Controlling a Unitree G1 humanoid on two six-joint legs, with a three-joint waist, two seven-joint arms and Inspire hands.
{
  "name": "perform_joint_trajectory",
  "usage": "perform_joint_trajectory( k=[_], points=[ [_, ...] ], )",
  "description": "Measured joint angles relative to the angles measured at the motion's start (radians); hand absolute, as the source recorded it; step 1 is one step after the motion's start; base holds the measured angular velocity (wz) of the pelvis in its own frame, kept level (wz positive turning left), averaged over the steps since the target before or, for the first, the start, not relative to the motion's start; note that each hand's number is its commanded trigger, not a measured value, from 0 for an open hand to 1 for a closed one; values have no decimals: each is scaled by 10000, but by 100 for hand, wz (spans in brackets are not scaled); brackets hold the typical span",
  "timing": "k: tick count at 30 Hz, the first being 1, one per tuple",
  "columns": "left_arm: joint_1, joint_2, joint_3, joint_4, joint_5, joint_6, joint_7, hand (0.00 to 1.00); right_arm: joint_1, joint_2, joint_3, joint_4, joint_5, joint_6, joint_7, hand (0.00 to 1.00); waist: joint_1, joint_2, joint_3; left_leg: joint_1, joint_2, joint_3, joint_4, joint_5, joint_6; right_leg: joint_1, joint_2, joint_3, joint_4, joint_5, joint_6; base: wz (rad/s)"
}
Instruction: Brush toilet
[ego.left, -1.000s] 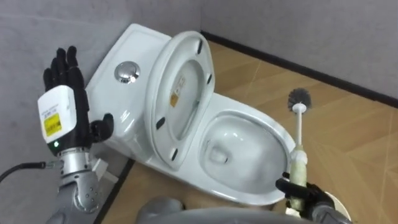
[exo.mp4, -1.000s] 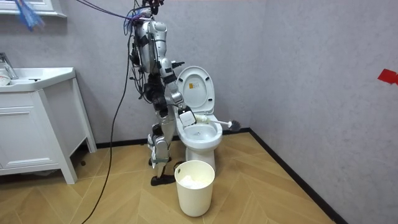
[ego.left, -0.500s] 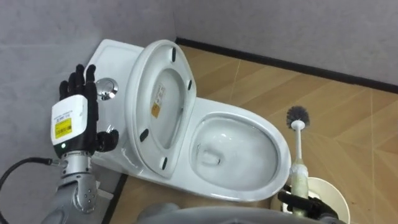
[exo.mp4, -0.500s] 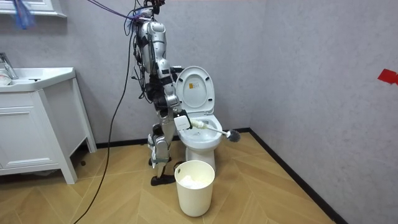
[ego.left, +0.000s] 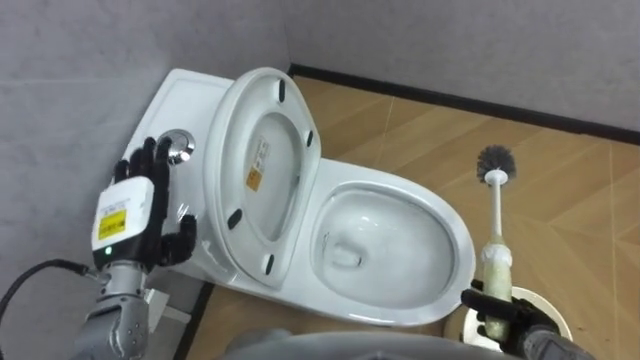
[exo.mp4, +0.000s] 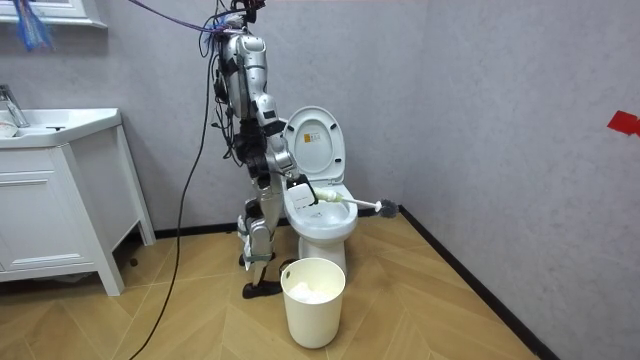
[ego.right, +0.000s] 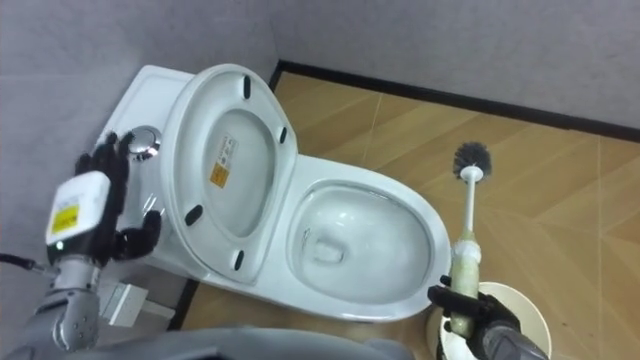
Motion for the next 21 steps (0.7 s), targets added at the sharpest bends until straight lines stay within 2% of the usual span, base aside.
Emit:
perform_joint_trajectory(
  k=[4,9,13,16,18,19,21],
  points=[
    [84,221,-112,-140,1,96,-398,0,9,-123,-1,52,38,73,1,100,-33,12,-4,-5,-10,-18,-8,-2,0,11,-6,-28,-5,2,-4,0],
    [222,354,-152,-581,57,434,-1011,0,31,-141,-4,53,-194,227,252,100,-84,61,-33,-5,-11,-10,-9,-1,0,17,-6,-42,-10,-5,-3,0],
    [178,410,-355,-811,109,902,-1489,0,-20,-242,28,1,-835,335,430,100,-82,162,-74,-17,-10,16,0,-1,1,-10,-16,-57,5,-24,0,0],
    [102,465,-477,-848,103,1099,-1734,0,-68,-329,116,7,-1109,354,483,100,-80,253,-70,-12,-10,12,6,2,0,-7,-17,-62,21,-23,-2,0],
    [134,639,-610,-1102,98,1340,-1955,0,-84,-372,263,6,-1112,396,514,100,-92,263,-71,-10,-9,6,8,4,-2,-10,-17,-61,21,-26,-6,0],
    [173,822,-742,-1301,99,1524,-2106,0,-108,-409,352,6,-1134,436,546,100,-115,262,-71,-12,-9,3,9,4,-2,-9,-17,-61,17,-28,-8,0],
    [288,985,-785,-1577,100,1688,-2298,0,-160,-430,425,6,-1138,436,587,100,-184,260,-71,-16,-13,6,8,4,-1,-9,-24,-60,9,-30,-5,0]
  ],
)
